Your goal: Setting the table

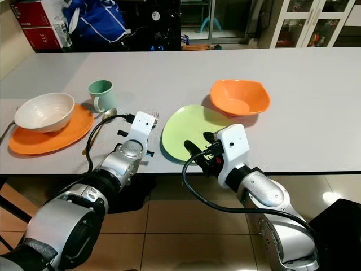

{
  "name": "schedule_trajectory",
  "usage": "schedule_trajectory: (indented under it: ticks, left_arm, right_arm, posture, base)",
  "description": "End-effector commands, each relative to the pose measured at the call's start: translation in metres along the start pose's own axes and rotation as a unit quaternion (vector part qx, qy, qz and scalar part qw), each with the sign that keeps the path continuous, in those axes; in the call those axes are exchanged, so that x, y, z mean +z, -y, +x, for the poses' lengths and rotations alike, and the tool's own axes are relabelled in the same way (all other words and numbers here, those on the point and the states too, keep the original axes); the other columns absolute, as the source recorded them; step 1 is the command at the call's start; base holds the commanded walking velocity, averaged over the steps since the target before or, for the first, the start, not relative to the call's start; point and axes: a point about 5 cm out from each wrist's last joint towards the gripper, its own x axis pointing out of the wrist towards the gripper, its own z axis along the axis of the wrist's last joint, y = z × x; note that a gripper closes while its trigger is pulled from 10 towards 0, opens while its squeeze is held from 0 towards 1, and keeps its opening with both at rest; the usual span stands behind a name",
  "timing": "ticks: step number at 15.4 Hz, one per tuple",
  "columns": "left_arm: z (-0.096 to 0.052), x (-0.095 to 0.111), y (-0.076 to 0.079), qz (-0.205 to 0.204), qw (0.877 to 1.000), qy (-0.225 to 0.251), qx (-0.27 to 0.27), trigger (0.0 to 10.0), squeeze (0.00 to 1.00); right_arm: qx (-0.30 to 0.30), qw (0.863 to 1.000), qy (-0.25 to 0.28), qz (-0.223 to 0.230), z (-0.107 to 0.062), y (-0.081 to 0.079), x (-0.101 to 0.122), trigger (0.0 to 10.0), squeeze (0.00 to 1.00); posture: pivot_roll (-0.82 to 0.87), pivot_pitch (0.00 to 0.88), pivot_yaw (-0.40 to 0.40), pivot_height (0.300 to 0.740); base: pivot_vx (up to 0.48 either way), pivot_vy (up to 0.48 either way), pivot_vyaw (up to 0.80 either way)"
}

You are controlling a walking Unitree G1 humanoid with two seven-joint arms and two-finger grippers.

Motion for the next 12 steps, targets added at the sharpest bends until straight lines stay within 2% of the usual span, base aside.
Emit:
schedule_trajectory:
  ticks: [1, 2, 3, 5, 7, 10, 12]
  left_arm:
    - [0.000, 0.005, -0.002, -0.007, 1.000, 0.002, 0.003, 10.0, 0.75]
    - [0.000, 0.007, -0.002, -0.011, 1.000, 0.006, 0.004, 10.0, 0.30]
    - [0.000, 0.013, -0.003, -0.019, 1.000, 0.016, 0.005, 10.0, 0.00]
    - [-0.001, 0.024, -0.008, -0.024, 0.998, 0.050, 0.012, 10.0, 0.00]
    - [-0.001, 0.027, -0.018, 0.011, 0.996, 0.083, 0.021, 10.0, 0.00]
    - [0.001, 0.006, -0.030, 0.085, 0.995, 0.058, 0.014, 10.0, 0.00]
    - [0.001, -0.003, -0.033, 0.108, 0.993, 0.041, 0.013, 10.0, 0.00]
  right_arm:
    - [0.004, 1.000, 0.001, -0.004, -0.001, -0.001, 0.003, 10.0, 0.00]
    - [0.002, 1.000, 0.002, -0.004, -0.001, -0.001, 0.003, 10.0, 0.00]
    - [0.001, 1.000, 0.002, -0.004, -0.001, 0.000, 0.003, 10.0, 0.00]
    - [0.001, 1.000, 0.003, -0.004, -0.002, 0.000, 0.003, 10.0, 0.00]
    - [0.000, 1.000, 0.003, -0.003, -0.003, 0.000, 0.003, 10.0, 0.00]
    - [0.001, 1.000, 0.001, 0.000, -0.003, 0.000, 0.002, 10.0, 0.00]
    - [0.002, 1.000, 0.001, 0.001, -0.003, -0.001, 0.001, 10.0, 0.00]
  posture:
    - [-0.15, 0.000, 0.101, 0.740]
    - [-0.15, 0.000, 0.101, 0.740]
    - [-0.15, 0.000, 0.101, 0.740]
    - [-0.15, 0.000, 0.102, 0.740]
    - [-0.15, 0.000, 0.102, 0.740]
    - [-0.14, 0.000, 0.097, 0.740]
    - [-0.14, 0.000, 0.094, 0.740]
  base:
    - [0.000, 0.000, 0.00]
    - [0.000, 0.000, 0.00]
    - [0.000, 0.000, 0.00]
    - [0.000, 0.000, 0.00]
    - [0.000, 0.000, 0.00]
    - [0.000, 0.000, 0.00]
    - [0.000, 0.000, 0.00]
